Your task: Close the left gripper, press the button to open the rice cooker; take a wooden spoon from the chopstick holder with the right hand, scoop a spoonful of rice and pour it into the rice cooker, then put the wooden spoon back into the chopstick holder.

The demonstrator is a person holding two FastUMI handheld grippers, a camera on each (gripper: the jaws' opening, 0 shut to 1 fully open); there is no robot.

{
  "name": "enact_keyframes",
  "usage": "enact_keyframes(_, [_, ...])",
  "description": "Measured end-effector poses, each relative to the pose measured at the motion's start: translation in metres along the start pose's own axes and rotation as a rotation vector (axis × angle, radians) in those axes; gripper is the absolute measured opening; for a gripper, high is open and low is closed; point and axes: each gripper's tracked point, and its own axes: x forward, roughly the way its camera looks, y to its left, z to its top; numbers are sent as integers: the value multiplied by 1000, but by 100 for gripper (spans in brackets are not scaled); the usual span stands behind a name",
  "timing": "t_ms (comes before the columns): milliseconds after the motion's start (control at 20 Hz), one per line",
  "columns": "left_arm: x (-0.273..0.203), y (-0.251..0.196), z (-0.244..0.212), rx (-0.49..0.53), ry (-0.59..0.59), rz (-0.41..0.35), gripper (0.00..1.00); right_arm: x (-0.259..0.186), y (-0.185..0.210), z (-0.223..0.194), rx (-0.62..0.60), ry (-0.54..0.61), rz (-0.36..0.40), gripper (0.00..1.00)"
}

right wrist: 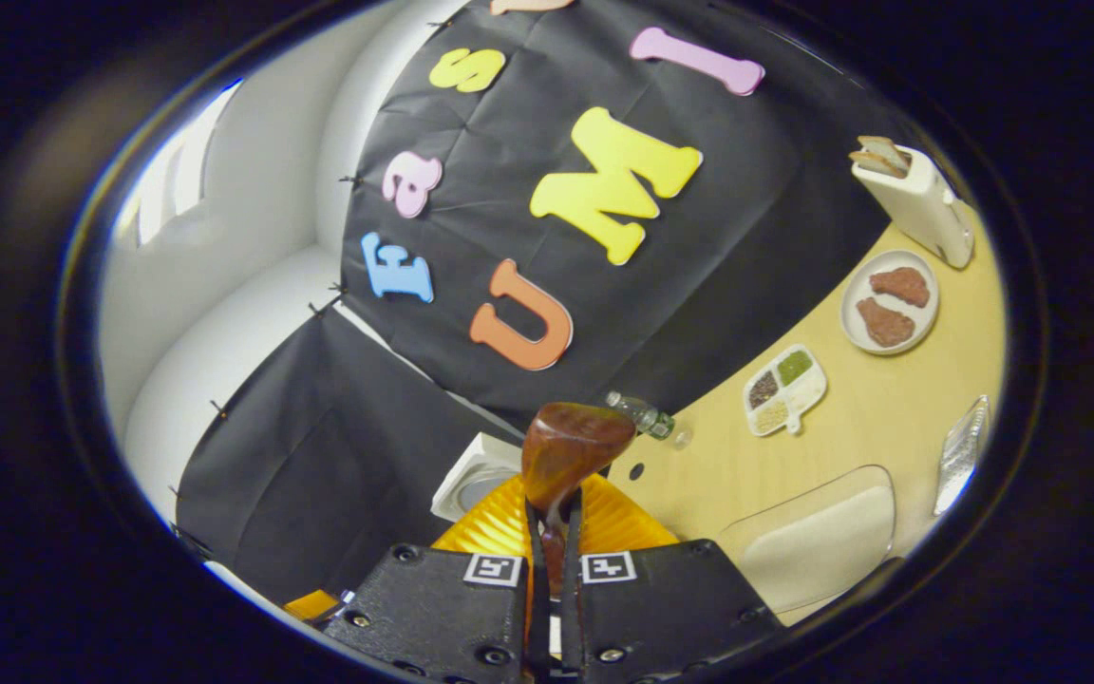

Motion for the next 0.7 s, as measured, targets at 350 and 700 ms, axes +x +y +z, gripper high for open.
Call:
enact_keyframes(350, [-14,27,8,10,-48,17,94,74,33,-58,-72,123,10,10])
enact_keyframes(700, [-28,78,-2,-35,-36,95,94,115,15,-108,-218,231,-81,10])
